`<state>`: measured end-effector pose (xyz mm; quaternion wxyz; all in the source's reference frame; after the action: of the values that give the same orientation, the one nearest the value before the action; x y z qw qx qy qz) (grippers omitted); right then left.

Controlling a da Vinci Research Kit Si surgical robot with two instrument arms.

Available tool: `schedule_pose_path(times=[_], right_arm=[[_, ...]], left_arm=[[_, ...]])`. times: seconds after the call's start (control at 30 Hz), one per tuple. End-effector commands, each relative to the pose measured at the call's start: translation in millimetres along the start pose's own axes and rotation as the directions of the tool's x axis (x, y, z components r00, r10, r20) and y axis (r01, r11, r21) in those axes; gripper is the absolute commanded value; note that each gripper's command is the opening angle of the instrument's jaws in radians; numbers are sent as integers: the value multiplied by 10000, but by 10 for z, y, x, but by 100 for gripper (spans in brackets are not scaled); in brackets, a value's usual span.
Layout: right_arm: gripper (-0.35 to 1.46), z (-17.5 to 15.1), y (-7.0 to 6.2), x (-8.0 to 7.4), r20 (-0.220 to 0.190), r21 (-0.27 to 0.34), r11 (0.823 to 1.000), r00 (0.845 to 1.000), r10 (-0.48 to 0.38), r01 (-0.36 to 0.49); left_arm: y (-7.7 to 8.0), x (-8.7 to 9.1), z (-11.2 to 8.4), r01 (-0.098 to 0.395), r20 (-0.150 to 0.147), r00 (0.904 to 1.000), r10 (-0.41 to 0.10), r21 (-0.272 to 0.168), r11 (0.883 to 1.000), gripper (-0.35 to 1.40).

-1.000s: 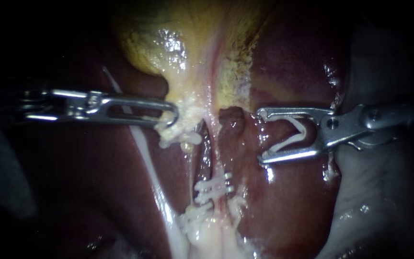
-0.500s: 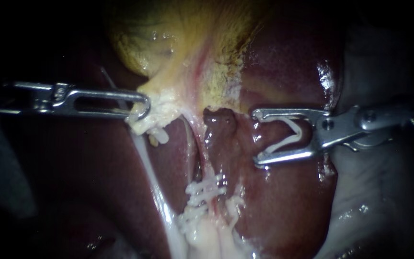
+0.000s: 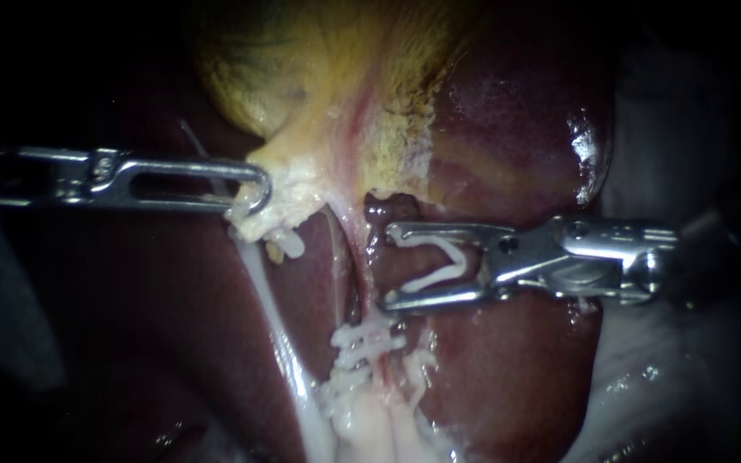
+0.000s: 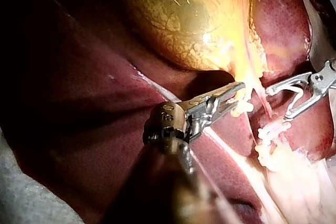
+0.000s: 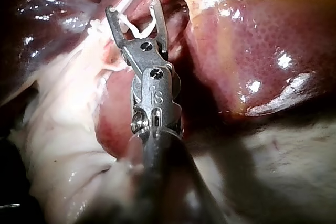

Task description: Clipping third clip right tube

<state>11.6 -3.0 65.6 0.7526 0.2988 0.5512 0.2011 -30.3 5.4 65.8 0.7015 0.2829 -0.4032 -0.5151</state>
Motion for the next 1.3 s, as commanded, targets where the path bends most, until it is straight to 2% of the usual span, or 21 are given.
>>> schedule_pose_path(times=[0.03, 0.2, 0.47, 0.6, 0.87, 0.93, 1.07, 1.3], right_arm=[[50, 3, 1, -1, 7, 26, 10000, 10000, 81, -81], [50, 20, 2, -7, 83, 232, 9989, 9992, 399, -401], [50, 49, 0, -11, -247, 844, 9864, 9893, 1435, -1410], [48, 48, 1, -1, -732, 1377, 9741, 9790, 1904, -1791], [47, 27, 9, 33, -1707, 1808, 9607, 9552, 2418, -2108], [45, 19, 12, 42, -1940, 1941, 9548, 9453, 2622, -2250], [45, 11, 16, 52, -2236, 2063, 9489, 9326, 2835, -2390], [43, 11, 18, 55, -2367, 2148, 9411, 9210, 3094, -2609]], left_arm=[[-1, 0, 0, -2, 1, 10000, 2, -9, 10000, -35], [-3, 0, 1, -50, 29, 10000, 50, -48, 10000, -35], [-4, 0, 1, -47, 14, 10000, 47, -28, 10000, -35], [-5, 1, 1, -46, 14, 10000, 46, -29, 10000, -35], [-4, 1, 1, -48, 12, 10000, 48, -26, 10000, -35], [-4, 1, 1, -49, 11, 10000, 49, -24, 10000, -35], [-4, 1, 0, -49, 10, 10000, 49, -24, 10000, -35], [-4, 1, 1, -49, 12, 10000, 49, -25, 10000, -35]])
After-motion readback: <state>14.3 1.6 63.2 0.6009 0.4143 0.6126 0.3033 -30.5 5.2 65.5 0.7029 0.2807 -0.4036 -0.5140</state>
